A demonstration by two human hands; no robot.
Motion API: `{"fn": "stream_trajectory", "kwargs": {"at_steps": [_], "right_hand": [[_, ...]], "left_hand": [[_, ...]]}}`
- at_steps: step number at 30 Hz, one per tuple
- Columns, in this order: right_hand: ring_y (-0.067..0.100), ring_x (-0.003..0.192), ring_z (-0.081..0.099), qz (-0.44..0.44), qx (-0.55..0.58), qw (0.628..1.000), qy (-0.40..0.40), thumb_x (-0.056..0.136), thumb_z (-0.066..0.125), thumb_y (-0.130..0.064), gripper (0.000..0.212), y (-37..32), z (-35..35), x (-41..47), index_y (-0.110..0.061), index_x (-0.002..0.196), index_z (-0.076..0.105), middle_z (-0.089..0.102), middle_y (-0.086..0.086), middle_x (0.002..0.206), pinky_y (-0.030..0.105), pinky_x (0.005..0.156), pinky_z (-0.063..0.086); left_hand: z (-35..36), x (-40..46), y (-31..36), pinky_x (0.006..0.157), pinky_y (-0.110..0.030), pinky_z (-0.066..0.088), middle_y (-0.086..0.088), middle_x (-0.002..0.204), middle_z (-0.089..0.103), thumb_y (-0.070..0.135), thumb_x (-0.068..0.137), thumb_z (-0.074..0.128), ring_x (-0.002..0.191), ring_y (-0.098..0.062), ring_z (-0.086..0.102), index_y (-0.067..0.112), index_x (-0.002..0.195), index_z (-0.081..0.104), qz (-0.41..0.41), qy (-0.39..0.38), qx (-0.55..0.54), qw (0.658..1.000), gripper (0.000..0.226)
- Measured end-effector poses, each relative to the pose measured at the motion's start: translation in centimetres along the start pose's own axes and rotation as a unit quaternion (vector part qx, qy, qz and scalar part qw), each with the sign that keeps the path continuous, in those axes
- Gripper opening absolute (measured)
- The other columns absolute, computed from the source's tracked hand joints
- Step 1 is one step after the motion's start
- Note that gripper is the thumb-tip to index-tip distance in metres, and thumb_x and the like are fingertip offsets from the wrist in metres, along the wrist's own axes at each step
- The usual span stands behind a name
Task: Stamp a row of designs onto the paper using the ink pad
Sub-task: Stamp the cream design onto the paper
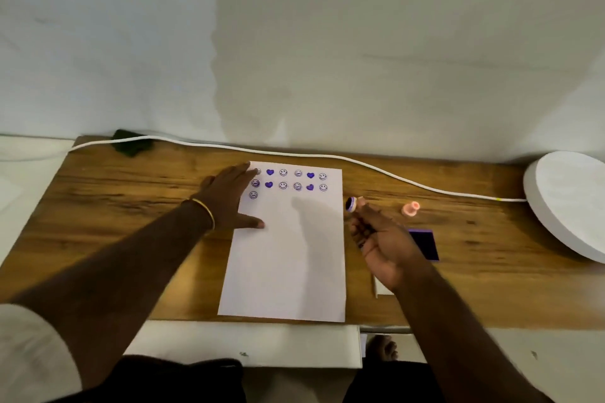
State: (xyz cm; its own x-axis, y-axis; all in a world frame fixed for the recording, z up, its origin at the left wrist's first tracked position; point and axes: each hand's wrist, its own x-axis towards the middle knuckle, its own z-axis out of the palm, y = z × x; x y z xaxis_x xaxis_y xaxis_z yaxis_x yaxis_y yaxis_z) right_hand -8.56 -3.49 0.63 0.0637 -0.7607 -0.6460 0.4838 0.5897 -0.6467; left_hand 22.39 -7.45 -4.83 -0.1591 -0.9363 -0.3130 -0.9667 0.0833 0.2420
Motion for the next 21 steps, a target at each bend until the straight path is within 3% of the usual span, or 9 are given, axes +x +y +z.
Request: {"fn": "stream_trajectory", "kwargs": {"at_steps": [4, 9, 13, 18, 21], "right_hand": [[0.012, 0.07, 0.067, 0.005, 0.013, 1.0, -0.013, 0.083, 0.073, -0.013, 0.028, 1.9, 3.5, 1.7, -0.005, 0.11, 0.07, 0.073, 0.011, 0.097, 0.025, 0.064, 0.056], [0.02, 0.081, 0.068, -0.049, -0.122, 0.991, 0.002, 0.082, 0.075, -0.017, 0.014, 4.2, 6.7, 4.0, -0.011, 0.096, 0.075, 0.075, 0.01, 0.094, 0.03, 0.074, 0.059], [0.018, 0.082, 0.066, -0.102, -0.214, 0.971, 0.022, 0.083, 0.076, -0.02, 0.004, 5.6, 8.8, 5.8, -0.019, 0.086, 0.075, 0.075, 0.005, 0.089, 0.029, 0.08, 0.059], [0.011, 0.087, 0.065, -0.202, -0.403, 0.891, 0.055, 0.083, 0.076, -0.031, 0.025, 7.1, 10.1, 7.9, -0.017, 0.103, 0.073, 0.072, -0.003, 0.097, 0.026, 0.08, 0.055], [0.001, 0.078, 0.058, -0.25, -0.485, 0.836, 0.054, 0.086, 0.072, -0.034, 0.025, 7.8, 10.5, 8.5, -0.017, 0.104, 0.07, 0.067, -0.008, 0.095, 0.01, 0.071, 0.044]], "left_hand": [[1.3, -0.1, -2.0, 0.115, -0.051, 0.006, 0.01, 0.162, 0.002, 0.087, 0.063, 0.052, 0.148, -0.016, -0.002, 0.033, 0.153, 0.01, 0.029, 0.01, 0.015, 0.999, 0.113], [3.3, -0.5, -2.4, 0.114, -0.047, 0.008, 0.012, 0.162, 0.003, 0.093, 0.064, 0.033, 0.148, -0.012, -0.002, 0.036, 0.152, 0.01, 0.046, 0.089, 0.027, 0.995, 0.108], [4.3, -0.5, -2.5, 0.113, -0.049, 0.013, 0.006, 0.162, 0.009, 0.091, 0.071, 0.022, 0.149, -0.02, 0.005, 0.03, 0.153, 0.013, 0.066, 0.127, 0.084, 0.986, 0.103], [4.6, -0.3, -2.7, 0.111, -0.05, 0.017, 0.005, 0.16, 0.018, 0.089, 0.074, 0.023, 0.148, -0.023, 0.011, 0.026, 0.153, 0.02, 0.08, 0.149, 0.086, 0.982, 0.101], [4.7, -0.3, -2.8, 0.111, -0.05, 0.018, 0.003, 0.16, 0.019, 0.088, 0.075, 0.023, 0.148, -0.024, 0.013, 0.023, 0.152, 0.023, 0.082, 0.152, 0.089, 0.981, 0.1]]}}
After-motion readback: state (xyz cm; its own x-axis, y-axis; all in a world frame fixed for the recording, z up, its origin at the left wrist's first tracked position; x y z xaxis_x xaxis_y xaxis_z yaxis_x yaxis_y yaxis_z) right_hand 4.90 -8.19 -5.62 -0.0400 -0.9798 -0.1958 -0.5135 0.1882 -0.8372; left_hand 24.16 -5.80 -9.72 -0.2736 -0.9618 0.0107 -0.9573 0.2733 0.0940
